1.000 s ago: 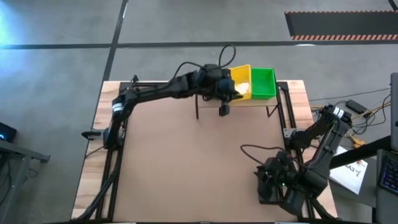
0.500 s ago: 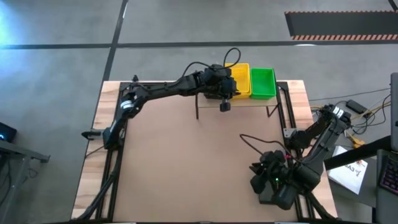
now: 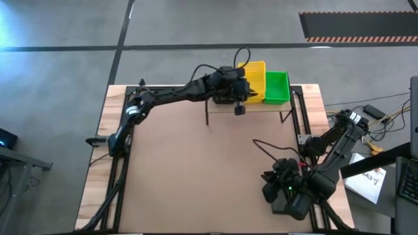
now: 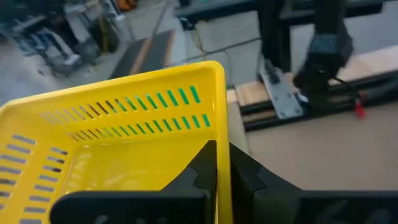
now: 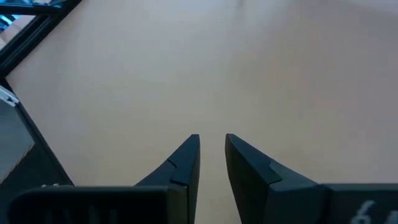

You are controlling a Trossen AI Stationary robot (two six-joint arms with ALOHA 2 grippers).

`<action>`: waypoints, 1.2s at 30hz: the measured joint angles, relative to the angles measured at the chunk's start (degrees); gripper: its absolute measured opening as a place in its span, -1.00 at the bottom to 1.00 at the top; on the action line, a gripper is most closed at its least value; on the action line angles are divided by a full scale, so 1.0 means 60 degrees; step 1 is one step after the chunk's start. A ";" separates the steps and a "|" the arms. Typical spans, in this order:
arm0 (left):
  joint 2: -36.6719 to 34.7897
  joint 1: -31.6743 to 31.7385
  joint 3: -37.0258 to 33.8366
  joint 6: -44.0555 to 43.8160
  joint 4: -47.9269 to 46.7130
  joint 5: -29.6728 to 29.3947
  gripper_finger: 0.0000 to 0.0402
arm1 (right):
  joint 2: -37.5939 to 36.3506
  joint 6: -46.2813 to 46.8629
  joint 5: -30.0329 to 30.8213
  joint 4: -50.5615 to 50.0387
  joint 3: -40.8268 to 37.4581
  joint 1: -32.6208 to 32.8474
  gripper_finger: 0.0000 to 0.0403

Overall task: Stack baskets on shelf by color
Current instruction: Stack the yellow bin on top of the yellow bin on the shelf

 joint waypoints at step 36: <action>0.0172 0.0016 -0.1275 -0.0047 0.1037 -0.0660 -0.68 | 0.0000 0.0222 -0.0014 0.0284 0.0003 -0.0004 -0.66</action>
